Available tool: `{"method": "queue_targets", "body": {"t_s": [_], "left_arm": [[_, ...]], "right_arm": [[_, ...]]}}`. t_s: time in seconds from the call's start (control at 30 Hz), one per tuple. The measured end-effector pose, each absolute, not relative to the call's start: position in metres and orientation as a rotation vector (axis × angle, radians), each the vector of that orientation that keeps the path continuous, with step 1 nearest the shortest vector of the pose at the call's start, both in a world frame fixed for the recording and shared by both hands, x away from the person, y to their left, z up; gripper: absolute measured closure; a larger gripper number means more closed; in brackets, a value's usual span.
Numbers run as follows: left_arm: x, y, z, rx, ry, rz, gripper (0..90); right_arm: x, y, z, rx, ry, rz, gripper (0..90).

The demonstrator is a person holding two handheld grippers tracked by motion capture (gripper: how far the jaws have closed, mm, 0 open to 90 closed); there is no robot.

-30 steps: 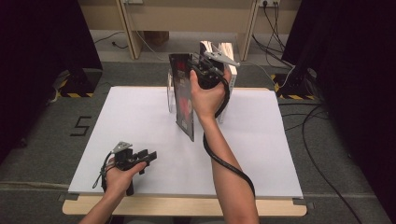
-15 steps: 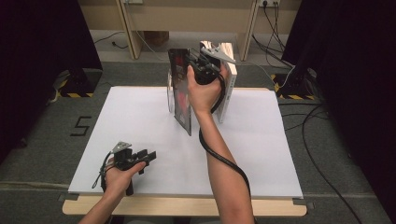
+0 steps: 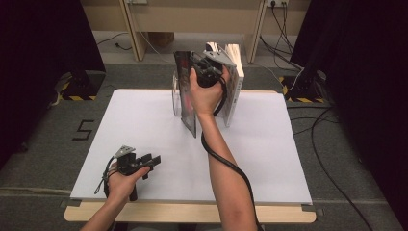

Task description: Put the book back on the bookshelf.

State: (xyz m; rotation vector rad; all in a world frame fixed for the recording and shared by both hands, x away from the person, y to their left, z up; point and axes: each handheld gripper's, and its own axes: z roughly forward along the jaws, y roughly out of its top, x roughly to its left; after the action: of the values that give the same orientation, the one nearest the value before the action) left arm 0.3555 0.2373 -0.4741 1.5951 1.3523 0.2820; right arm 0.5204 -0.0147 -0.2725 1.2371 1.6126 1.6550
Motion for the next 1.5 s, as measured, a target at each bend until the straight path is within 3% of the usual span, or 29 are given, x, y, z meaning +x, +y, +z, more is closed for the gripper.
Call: {"method": "queue_targets", "body": {"t_s": [0.7,1.1,1.5], "left_arm": [[0.366,0.225,-0.463,1.597,1.310,0.310,50.1],[0.387,0.197,-0.428,1.619,1.199,0.382,48.4],[0.390,0.190,-0.421,1.638,1.181,0.383,48.3]], "right_arm": [[0.469,-0.019,-0.287,1.215,1.710,1.592,84.3],[0.456,-0.025,-0.288,1.271,1.745,1.568,82.3],[0.455,-0.032,-0.280,1.295,1.786,1.451,80.2]]}}
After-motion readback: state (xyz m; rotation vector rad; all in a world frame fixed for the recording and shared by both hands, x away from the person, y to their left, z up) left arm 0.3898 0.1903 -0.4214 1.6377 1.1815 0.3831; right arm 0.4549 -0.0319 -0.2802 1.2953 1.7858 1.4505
